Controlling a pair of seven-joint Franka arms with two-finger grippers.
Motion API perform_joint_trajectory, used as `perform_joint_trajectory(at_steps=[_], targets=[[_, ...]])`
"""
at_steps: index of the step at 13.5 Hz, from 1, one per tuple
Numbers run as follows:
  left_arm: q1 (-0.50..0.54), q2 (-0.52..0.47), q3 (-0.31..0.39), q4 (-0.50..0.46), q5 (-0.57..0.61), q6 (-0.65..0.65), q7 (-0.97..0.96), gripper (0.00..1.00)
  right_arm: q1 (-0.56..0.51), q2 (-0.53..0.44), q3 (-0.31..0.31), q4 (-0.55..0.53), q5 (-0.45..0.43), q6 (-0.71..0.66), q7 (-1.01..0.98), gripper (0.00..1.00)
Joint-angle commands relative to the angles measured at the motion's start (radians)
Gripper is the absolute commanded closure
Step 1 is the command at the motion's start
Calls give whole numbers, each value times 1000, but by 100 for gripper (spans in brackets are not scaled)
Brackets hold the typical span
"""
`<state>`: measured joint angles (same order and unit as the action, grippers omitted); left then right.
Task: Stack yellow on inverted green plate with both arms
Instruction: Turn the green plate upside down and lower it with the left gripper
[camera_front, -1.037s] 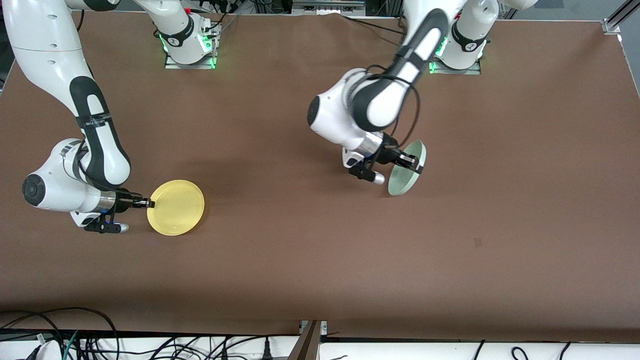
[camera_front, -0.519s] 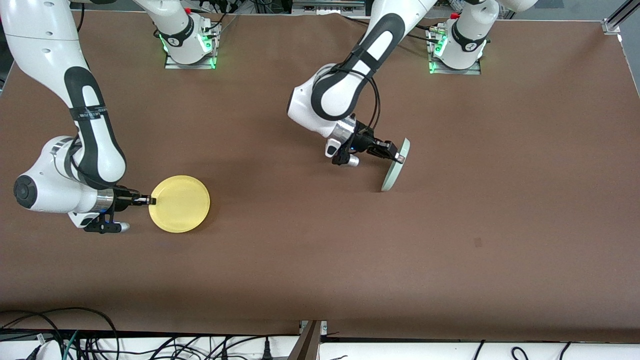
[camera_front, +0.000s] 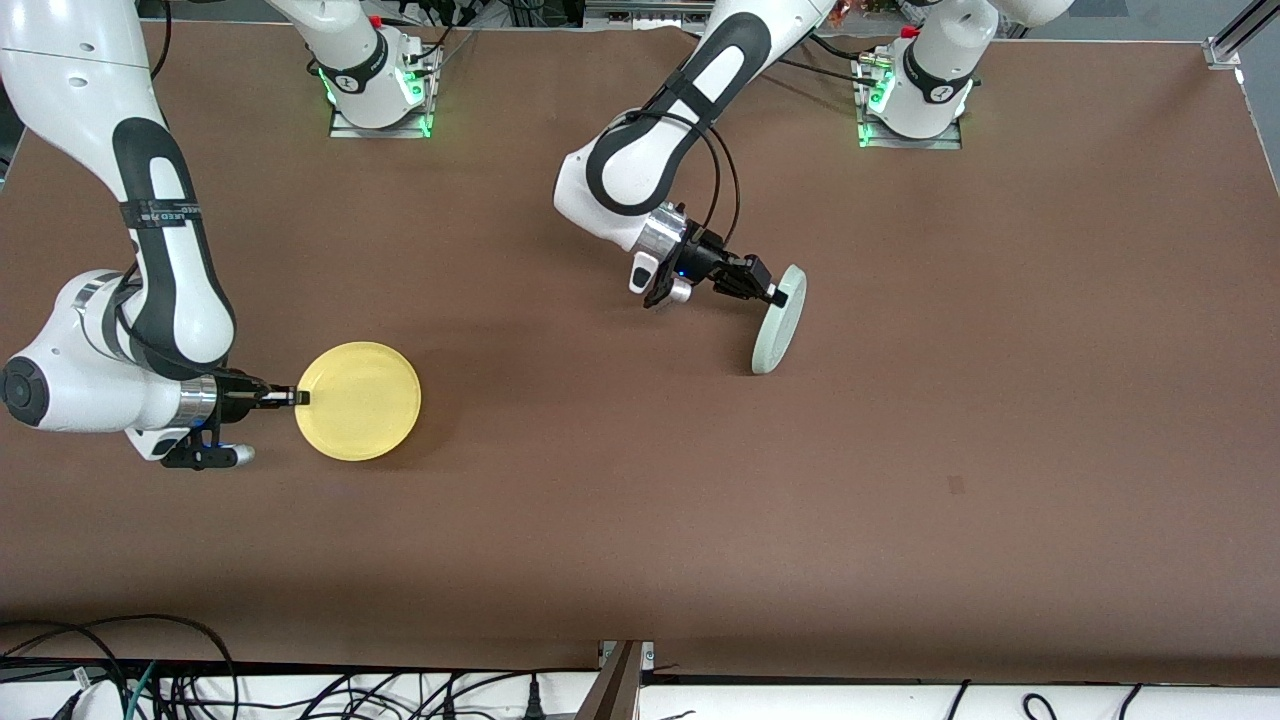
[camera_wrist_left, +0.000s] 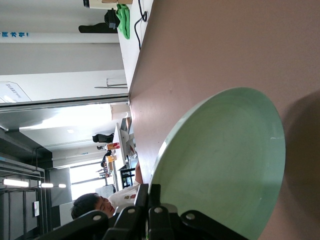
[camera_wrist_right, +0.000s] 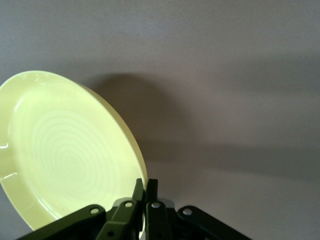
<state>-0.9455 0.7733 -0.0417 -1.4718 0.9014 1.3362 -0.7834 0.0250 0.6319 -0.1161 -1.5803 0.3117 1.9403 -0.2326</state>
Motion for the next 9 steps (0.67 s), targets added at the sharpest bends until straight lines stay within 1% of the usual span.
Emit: perform_joint_trajectory(at_steps=[1,2,4,5,7,8,9], targets=[[5,81,-6,70,-105,61,-31,100,7,-14,3,3,4,-21,9,100],[1,89,-7,103,-116,61,-33,100,15,-14,3,3,4,-21,9,100],[5,93,-6,152,-186,63,-22,100,20,-14,1,3,1,-21,9,100],[5,95,-6,157,-199,72,-22,100,26,-12,1,3,-5,-21,7,100],[5,98,-6,156,-245,116,-36,100,41,-9,1,5,-58,-20,7,100],[7,99,-6,157,-256,120,-33,93,55,-9,1,5,-60,-20,7,100],[7,100,-6,159,-257,120,-34,12,58,-11,1,8,-62,-20,7,100]])
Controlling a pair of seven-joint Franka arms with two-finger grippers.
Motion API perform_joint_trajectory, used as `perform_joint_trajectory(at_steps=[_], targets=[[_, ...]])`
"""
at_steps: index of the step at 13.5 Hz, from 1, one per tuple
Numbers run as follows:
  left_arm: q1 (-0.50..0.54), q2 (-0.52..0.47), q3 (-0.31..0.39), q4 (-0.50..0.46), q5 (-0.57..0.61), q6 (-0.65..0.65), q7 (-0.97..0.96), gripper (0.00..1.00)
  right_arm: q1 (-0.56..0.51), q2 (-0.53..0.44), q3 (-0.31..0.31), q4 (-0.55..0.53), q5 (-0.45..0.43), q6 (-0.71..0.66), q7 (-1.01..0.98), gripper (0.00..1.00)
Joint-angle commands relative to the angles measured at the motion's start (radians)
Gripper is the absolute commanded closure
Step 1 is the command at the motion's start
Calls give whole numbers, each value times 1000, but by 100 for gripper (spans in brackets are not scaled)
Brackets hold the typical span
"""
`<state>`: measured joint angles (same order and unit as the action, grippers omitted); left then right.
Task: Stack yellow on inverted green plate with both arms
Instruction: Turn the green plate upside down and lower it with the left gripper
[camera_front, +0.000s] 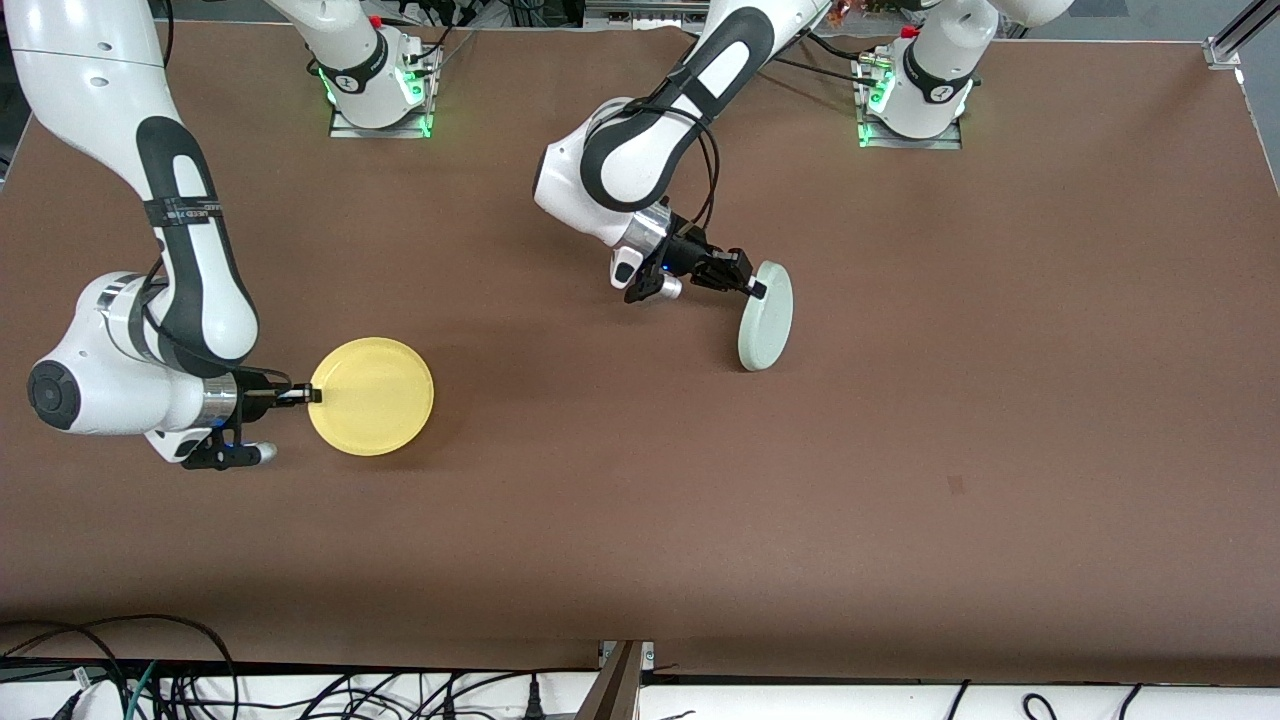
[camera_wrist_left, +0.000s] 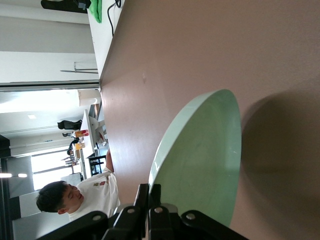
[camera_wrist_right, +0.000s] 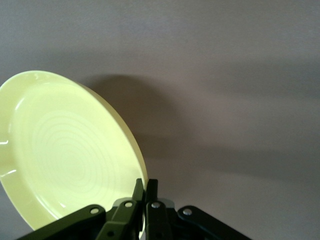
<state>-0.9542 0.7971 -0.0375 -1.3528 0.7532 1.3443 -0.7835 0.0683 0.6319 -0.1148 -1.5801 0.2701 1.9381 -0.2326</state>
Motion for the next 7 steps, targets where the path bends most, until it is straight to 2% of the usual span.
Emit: perform_joint_trajectory(at_steps=[1,4,7], targets=[[12,73,-12,41,-112,111,-33,0,19,-9,0,31,-23,-18,7,100],[34,70,-9,119,-283,148,-34,0,42,-6,0,54,-25,-21,7,100],[86,59,-12,156,-404,206,-33,0,59,-9,-3,57,-40,-21,7,100]])
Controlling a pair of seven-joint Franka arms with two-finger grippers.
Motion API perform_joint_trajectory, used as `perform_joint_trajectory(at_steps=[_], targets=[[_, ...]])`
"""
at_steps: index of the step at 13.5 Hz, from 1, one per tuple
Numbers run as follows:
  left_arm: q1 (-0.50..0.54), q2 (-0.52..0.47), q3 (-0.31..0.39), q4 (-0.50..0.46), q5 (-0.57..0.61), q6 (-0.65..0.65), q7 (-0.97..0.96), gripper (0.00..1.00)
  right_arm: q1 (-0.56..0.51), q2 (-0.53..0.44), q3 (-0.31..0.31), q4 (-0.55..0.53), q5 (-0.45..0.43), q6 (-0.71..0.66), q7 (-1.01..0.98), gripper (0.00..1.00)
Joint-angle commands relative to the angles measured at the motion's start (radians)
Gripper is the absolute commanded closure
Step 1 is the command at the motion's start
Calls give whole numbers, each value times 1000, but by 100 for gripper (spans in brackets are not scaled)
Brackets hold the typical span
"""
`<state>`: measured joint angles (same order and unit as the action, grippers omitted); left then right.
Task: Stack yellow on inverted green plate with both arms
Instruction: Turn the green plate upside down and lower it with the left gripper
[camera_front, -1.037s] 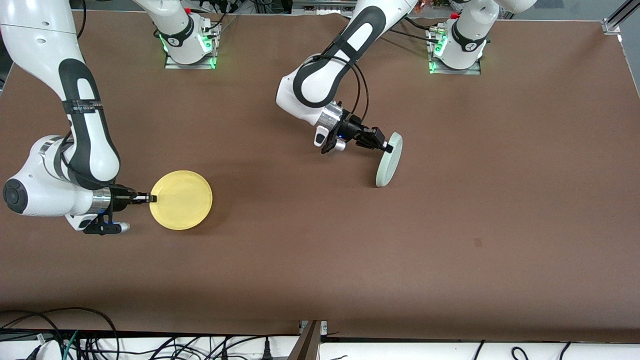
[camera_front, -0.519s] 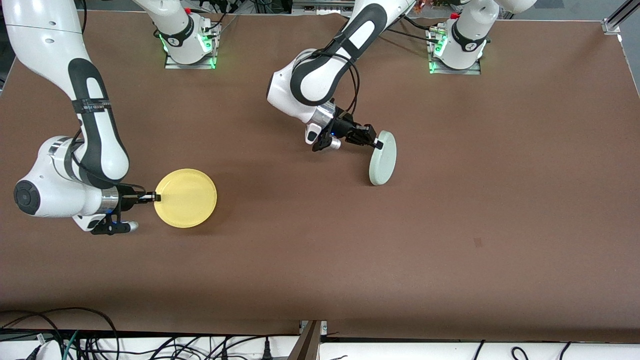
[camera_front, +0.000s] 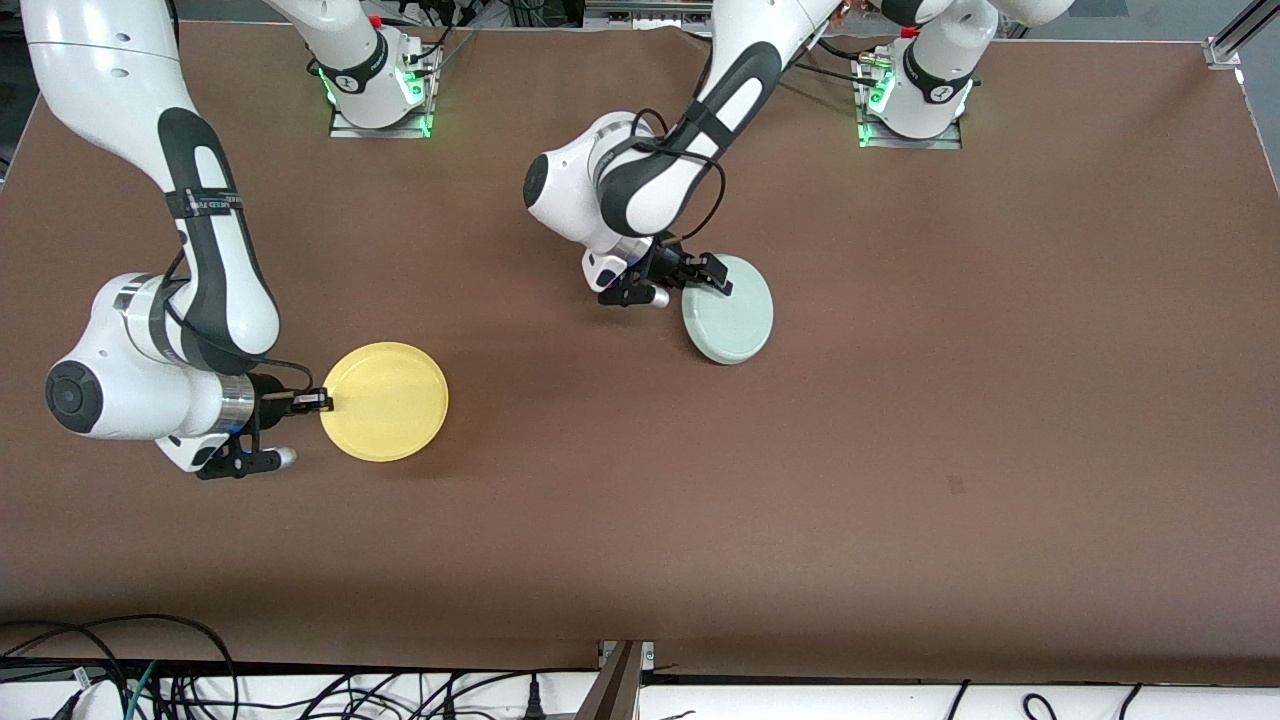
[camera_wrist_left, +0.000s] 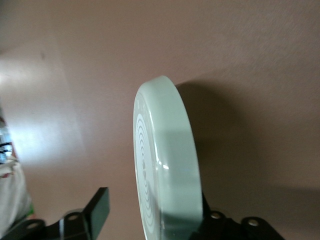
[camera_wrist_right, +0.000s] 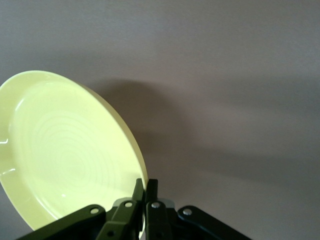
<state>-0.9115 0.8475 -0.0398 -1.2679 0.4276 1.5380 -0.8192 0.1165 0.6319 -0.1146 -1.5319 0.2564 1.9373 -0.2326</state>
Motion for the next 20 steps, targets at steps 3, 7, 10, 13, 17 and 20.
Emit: perform_joint_trajectory(at_steps=[3,7,10,13,17,20], targets=[[123,7,-8,120,-347,114,18,0,47,-12,0,30,-140,-29,9,100],[161,12,-8,99,-510,282,75,0,54,-12,-2,32,-157,-35,9,100],[164,15,-9,50,-575,430,81,0,55,-12,-2,32,-221,-35,7,100],[172,22,-8,0,-665,630,133,0,71,-12,-3,32,-247,-35,7,100],[196,-33,4,-7,-650,537,135,0,74,-14,-2,33,-244,-35,9,100],[298,-142,9,-7,-579,336,178,0,75,-37,0,33,-233,-44,12,100]])
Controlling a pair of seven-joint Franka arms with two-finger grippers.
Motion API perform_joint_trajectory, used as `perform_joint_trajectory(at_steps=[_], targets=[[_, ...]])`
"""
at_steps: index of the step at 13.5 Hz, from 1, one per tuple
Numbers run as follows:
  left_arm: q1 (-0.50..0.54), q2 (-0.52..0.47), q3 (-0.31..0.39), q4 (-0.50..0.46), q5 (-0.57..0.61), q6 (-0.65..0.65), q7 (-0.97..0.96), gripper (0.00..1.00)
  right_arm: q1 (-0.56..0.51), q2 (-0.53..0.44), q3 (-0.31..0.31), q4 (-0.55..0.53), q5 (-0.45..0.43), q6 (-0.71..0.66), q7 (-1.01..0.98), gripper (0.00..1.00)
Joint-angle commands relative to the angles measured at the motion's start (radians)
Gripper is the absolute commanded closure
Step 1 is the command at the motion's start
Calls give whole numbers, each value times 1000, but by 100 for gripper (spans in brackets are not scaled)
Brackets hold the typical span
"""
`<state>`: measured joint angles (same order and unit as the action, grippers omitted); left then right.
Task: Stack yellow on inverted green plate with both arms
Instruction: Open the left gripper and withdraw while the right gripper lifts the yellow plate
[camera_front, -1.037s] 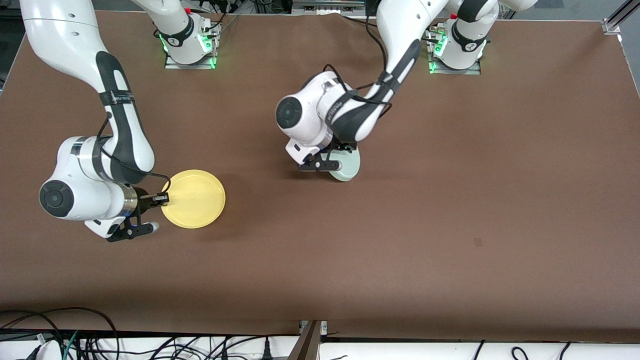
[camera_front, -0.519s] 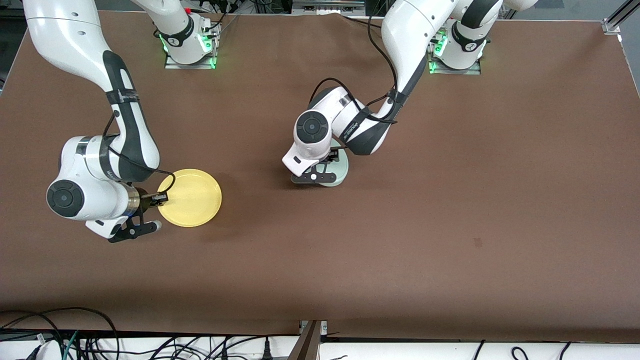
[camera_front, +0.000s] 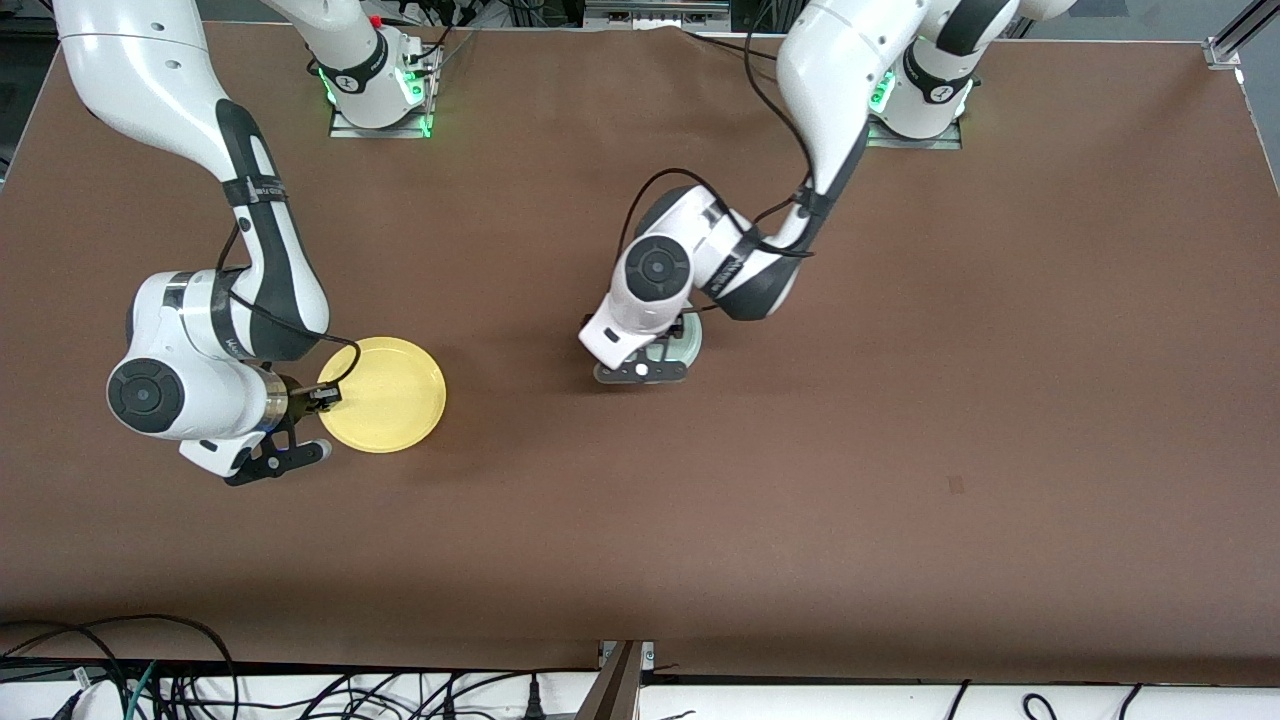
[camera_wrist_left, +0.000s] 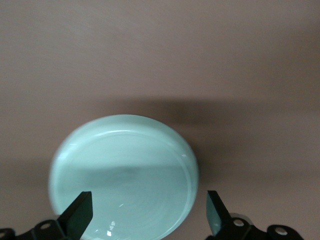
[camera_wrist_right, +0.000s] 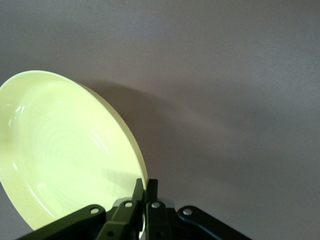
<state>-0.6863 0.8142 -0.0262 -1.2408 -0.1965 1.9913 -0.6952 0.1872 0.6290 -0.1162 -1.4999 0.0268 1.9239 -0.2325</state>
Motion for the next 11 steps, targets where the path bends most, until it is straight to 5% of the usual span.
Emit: perform_joint_trajectory(at_steps=[1,3,11], targets=[[99,-140,-6,-31,125,-175,106,0,5,-37,4,1,-1,-46,18,100],[180,-199,-6,-26,190,-247,282,0,8,-51,19,1,22,-66,115,100],[476,-466,-6,-35,195,-474,618,0,9,-49,320,-10,134,-66,612,100]])
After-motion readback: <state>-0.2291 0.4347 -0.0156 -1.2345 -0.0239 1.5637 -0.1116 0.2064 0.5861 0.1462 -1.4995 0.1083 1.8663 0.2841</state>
